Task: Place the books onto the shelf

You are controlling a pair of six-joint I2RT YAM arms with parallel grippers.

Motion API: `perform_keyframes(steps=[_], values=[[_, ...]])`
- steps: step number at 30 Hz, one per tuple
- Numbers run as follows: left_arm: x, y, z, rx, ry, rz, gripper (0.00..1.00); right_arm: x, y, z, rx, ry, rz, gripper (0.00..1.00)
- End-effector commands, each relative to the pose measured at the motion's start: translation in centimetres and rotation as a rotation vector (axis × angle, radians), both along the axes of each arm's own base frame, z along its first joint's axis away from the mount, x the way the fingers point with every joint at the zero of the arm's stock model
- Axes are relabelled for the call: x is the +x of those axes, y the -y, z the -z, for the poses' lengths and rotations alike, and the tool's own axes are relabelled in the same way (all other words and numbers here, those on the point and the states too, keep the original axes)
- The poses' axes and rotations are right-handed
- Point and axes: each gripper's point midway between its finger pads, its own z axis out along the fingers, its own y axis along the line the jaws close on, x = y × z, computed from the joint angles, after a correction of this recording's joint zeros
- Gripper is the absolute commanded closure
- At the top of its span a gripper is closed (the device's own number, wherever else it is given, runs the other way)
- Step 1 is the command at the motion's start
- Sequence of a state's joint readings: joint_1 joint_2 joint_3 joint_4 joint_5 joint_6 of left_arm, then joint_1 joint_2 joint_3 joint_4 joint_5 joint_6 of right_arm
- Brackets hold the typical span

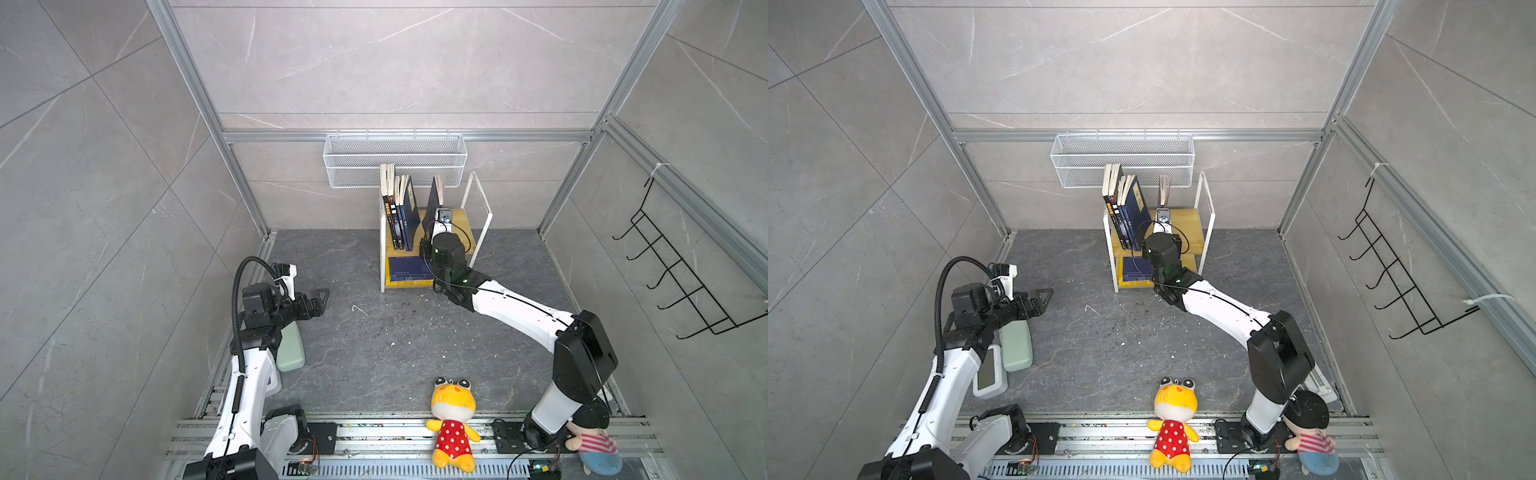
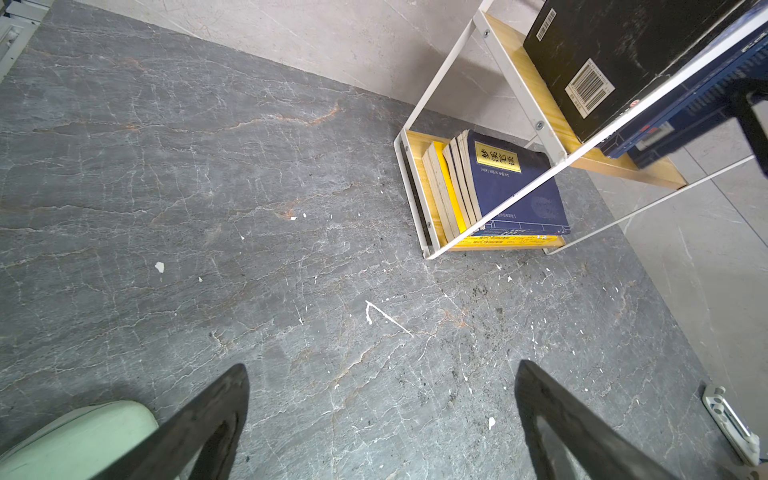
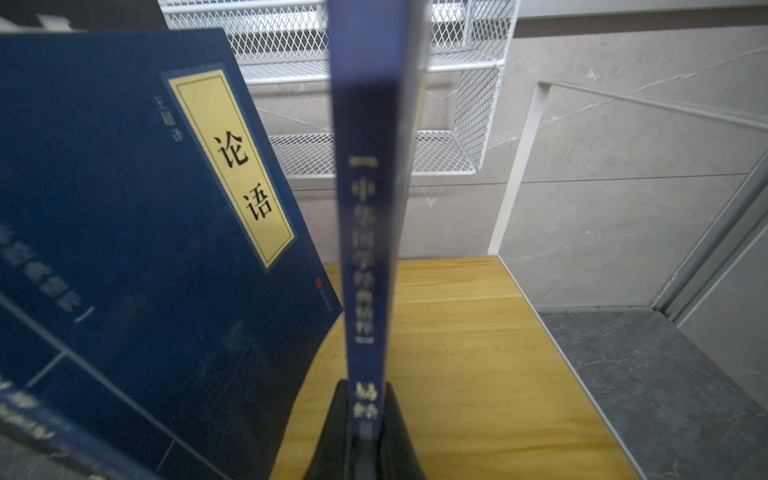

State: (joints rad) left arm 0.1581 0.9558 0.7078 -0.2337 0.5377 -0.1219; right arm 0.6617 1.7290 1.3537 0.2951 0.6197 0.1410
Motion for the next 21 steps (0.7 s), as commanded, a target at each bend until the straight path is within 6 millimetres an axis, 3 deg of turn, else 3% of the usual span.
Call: perform_keyframes(steps=[1, 9, 21], values=[[-0.1, 0.4, -0.9, 0.011, 0.035, 0.034, 0.0, 0.7, -1.4, -0.4, 0.039, -0.012, -0.048, 1.0], [0.0, 0.3, -0.7, 0.027, 0.036, 0.031, 0.0, 0.9, -3.5, 0.4, 0.021, -0.033, -0.149, 1.0], [0.0, 0.2, -0.4, 0.02, 0.028, 0.03, 0.0, -0.1, -4.1, 1.9, -0.003, -0.079, -0.214, 1.0]])
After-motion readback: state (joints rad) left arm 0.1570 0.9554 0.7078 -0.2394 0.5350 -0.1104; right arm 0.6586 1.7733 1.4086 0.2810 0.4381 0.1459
